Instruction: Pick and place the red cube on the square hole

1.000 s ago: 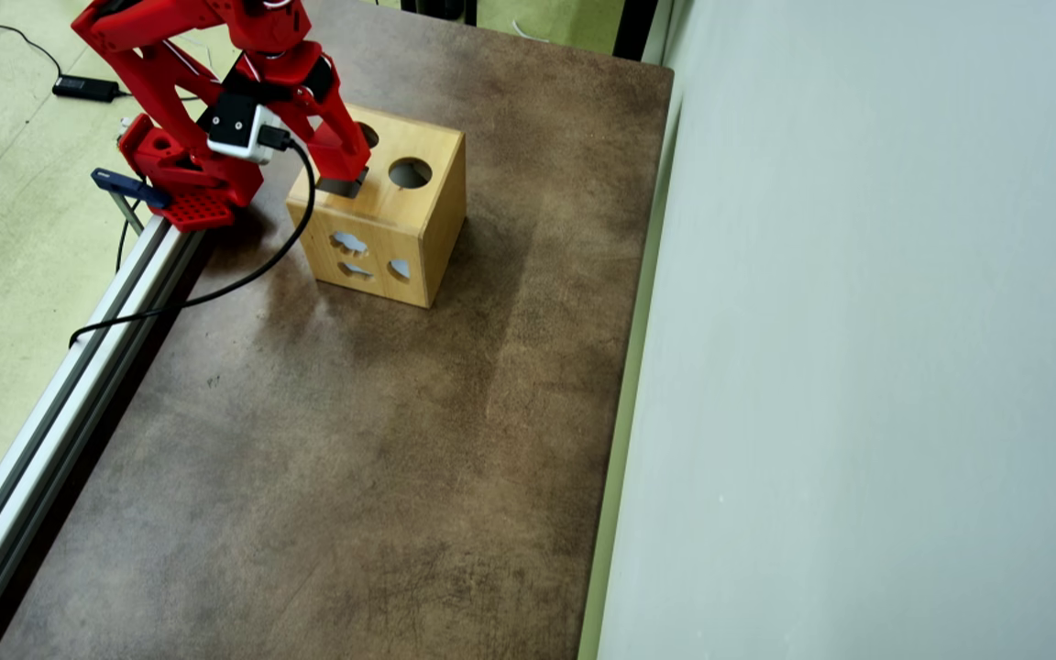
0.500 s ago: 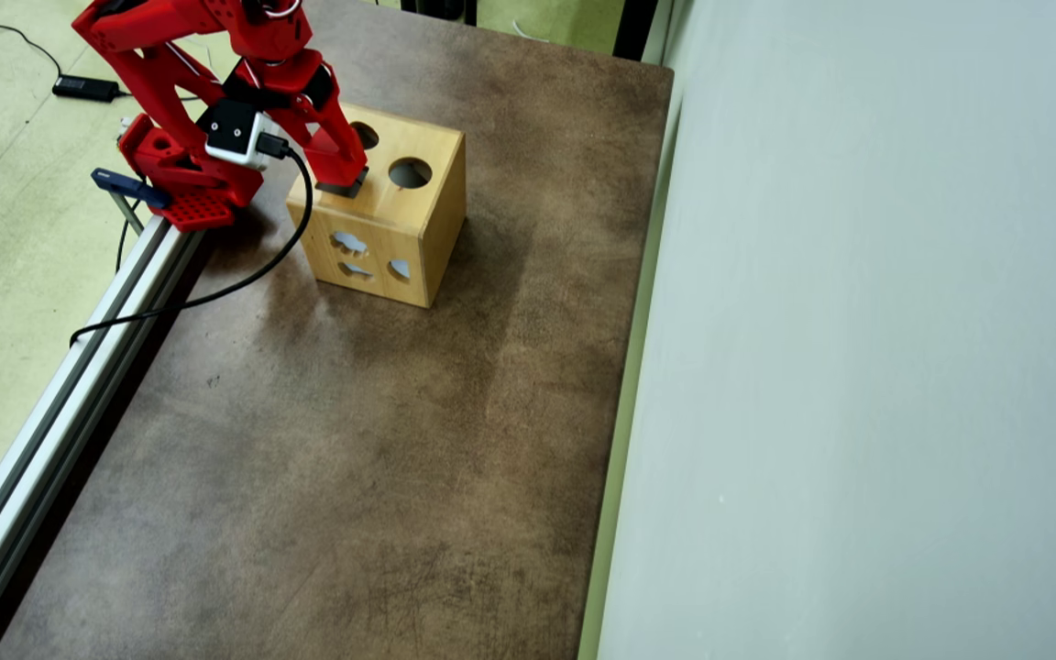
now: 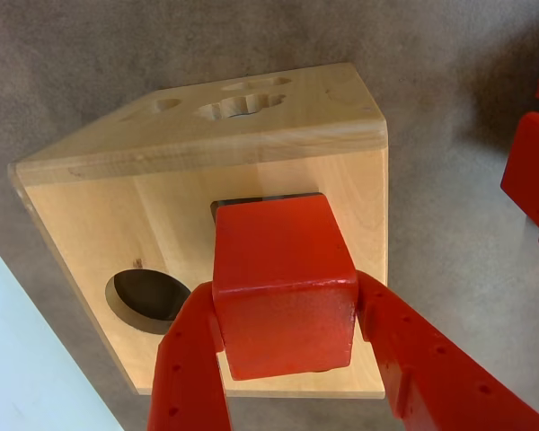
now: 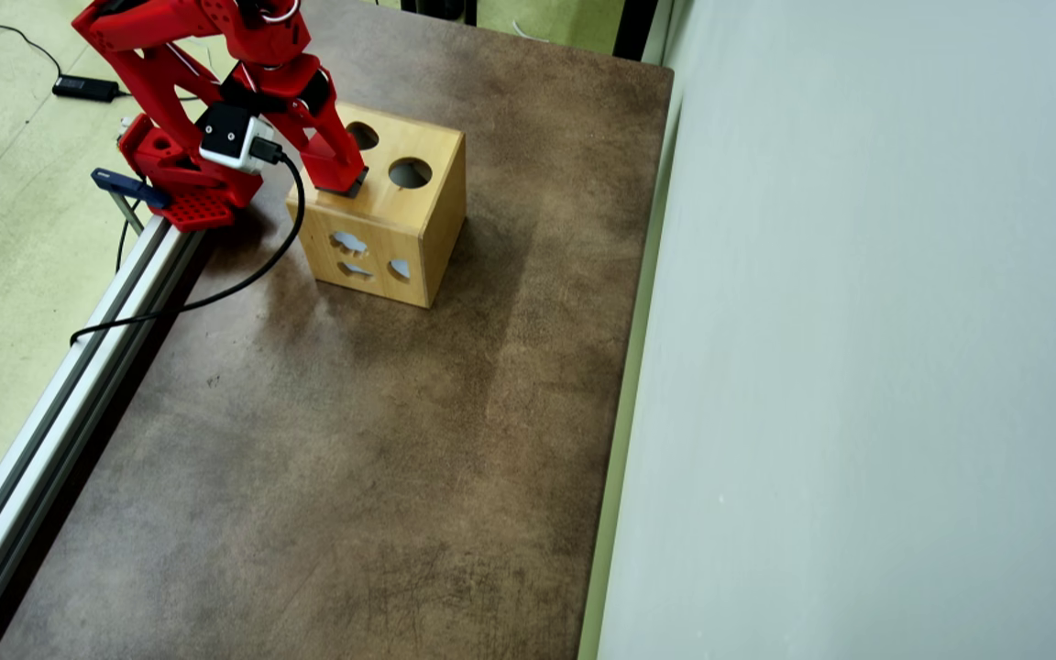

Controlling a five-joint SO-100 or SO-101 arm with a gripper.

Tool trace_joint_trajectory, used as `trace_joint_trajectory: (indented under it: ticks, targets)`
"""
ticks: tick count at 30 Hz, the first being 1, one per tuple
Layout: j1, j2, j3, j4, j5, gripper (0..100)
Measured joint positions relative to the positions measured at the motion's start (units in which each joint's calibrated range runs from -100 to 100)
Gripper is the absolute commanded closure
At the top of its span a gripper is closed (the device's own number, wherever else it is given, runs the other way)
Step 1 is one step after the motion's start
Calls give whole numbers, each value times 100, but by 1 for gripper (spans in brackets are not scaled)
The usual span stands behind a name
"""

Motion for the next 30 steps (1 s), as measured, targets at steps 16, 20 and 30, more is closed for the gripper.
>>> trace_joint_trajectory:
  ticks: [16,20,30]
  targets:
    - [-14,17,0,0,73,99]
    - [-50,195,126,-8,171,99]
    - [-29,246,181,-8,181,99]
